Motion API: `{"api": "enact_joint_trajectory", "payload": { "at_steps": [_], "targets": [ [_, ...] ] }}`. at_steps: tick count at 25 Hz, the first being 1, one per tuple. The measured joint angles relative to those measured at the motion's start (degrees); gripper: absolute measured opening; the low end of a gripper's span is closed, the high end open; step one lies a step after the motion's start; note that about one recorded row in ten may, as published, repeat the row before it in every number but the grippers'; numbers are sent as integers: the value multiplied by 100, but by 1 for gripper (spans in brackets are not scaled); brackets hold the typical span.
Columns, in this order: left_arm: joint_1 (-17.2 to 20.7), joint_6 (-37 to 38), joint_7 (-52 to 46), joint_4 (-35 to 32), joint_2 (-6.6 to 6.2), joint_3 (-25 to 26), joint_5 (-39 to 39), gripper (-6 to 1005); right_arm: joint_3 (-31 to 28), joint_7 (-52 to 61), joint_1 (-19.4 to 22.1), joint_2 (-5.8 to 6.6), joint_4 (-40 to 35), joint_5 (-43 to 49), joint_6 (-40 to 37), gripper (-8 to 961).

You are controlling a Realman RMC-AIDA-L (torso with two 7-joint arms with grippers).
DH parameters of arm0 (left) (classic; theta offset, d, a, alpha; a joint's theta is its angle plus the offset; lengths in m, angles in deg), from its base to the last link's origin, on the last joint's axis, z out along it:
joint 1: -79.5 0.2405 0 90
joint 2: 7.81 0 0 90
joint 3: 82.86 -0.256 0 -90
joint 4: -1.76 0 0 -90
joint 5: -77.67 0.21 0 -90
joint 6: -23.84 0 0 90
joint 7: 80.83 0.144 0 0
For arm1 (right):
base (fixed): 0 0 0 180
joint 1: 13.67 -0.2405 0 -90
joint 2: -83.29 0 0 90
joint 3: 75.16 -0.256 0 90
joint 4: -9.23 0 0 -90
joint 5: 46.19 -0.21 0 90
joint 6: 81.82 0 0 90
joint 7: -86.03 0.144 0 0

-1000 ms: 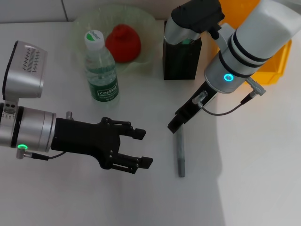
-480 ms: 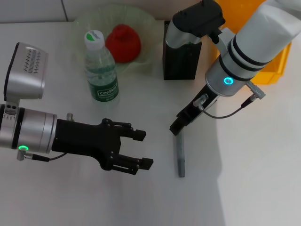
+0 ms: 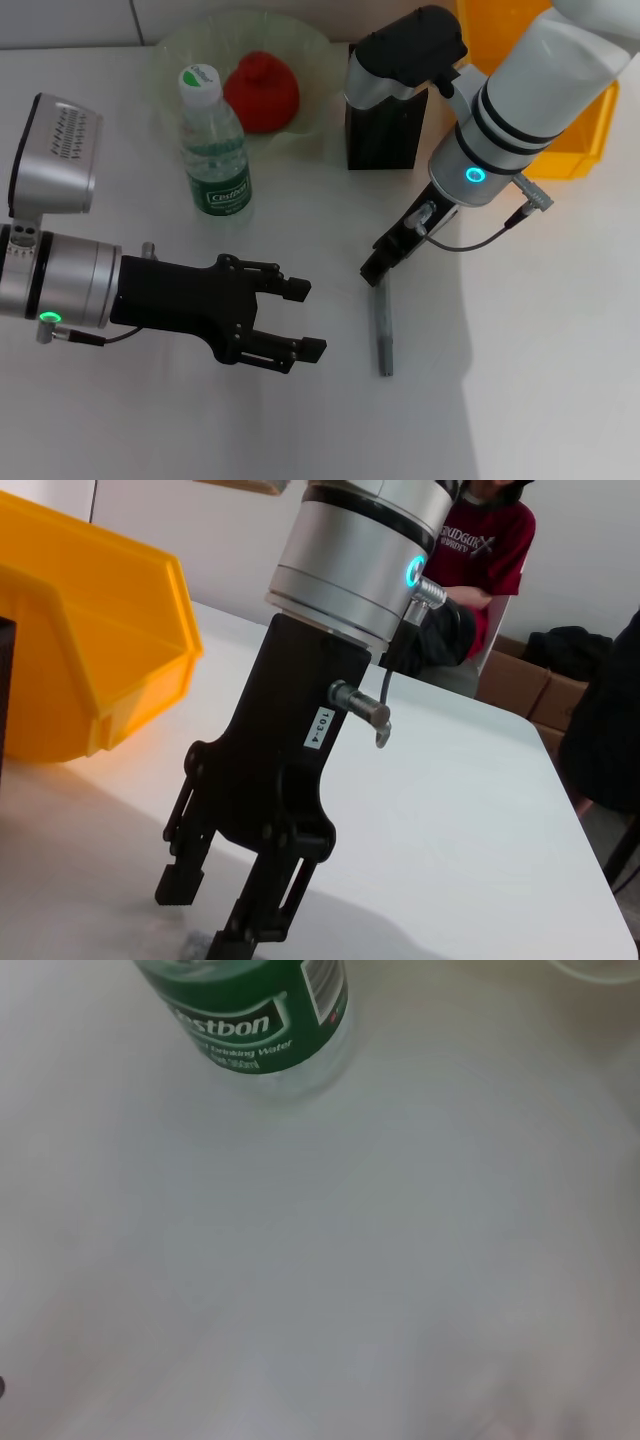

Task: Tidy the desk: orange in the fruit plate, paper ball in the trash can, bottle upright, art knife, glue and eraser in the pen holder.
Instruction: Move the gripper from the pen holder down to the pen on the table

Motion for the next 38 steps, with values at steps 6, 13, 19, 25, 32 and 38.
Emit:
{"api": "enact_joint_trajectory", "payload": {
  "at_steps": [6,13,19,25,32,38],
  "targets": [
    [3,2,16,19,-1,0,0,797,1,0,-2,0,6,-7,26,479],
    [46,2,21,18,-1,0,0,797,72,56,-2,0,76,-14,112,465],
    [50,2,22,22,-1,0,0,797,110,103,-2,1,90,-76,123,286],
    [79,20,22,23,-1,-8,0,797,223,230,22,1,89,-100,124,260],
    [129,50,22,-11,-1,-9,0,797,235,238,71,1,5,-171,84,201],
    [152,58,28,-16,-1,-9,0,797,236,238,110,1,-64,-172,47,155]
  ]
}}
